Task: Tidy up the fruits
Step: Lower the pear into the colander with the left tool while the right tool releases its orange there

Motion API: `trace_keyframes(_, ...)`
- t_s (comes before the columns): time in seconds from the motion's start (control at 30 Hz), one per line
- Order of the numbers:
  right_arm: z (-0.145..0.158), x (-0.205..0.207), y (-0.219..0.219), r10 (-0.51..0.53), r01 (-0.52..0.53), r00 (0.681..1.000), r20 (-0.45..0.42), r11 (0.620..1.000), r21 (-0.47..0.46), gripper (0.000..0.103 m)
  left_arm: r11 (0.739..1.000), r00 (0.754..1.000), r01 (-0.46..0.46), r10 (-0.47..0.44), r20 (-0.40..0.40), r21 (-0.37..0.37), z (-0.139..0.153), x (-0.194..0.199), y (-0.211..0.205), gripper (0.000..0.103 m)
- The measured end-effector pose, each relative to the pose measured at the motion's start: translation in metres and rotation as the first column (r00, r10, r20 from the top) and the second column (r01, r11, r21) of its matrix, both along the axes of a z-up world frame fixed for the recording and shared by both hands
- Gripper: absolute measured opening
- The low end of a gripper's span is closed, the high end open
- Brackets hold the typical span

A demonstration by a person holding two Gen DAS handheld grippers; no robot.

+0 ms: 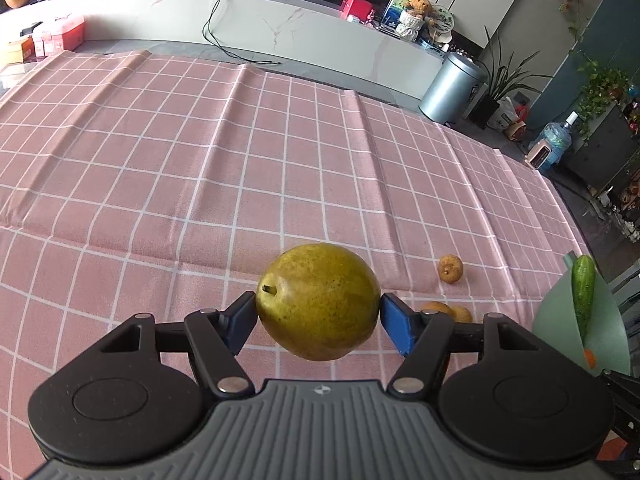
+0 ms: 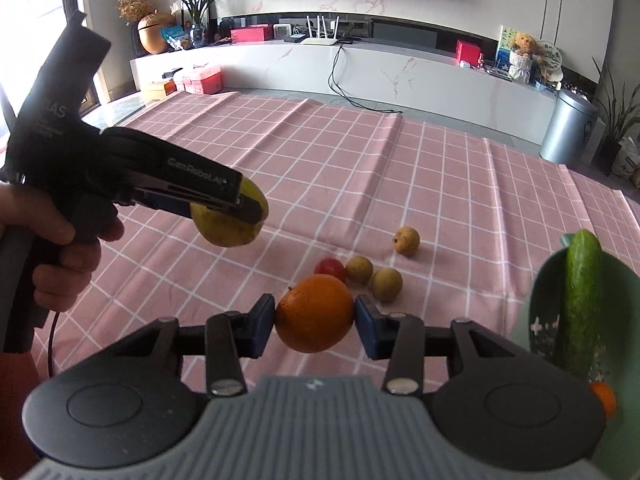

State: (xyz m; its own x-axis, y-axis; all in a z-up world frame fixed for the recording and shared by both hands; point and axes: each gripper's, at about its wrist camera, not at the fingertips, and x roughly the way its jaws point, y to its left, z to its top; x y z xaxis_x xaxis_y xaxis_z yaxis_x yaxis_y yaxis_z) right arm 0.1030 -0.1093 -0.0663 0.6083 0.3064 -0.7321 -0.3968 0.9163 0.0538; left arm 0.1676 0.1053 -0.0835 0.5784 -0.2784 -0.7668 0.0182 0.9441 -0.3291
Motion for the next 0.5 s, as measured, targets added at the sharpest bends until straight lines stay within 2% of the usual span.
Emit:
trace_keyframes(0.27, 0.016, -0.022, -0.047, -0.083, 0.083, 0.997, 0.003, 0.996, 0.041, 0.041, 0.995, 0.994, 0.099, -0.097, 0.058, -0.029, 0.035, -0.024, -0.042, 0.077)
trace_keyframes(0.5, 0.033, -0.036, -0.1, -0.183, 0.18, 0.983, 0.029, 0.981, 0.078, 0.041, 0.971, 0.973, 0.227, -0.222, 0.065, -0.073, 0.054, -0.033, -0.094, 0.077)
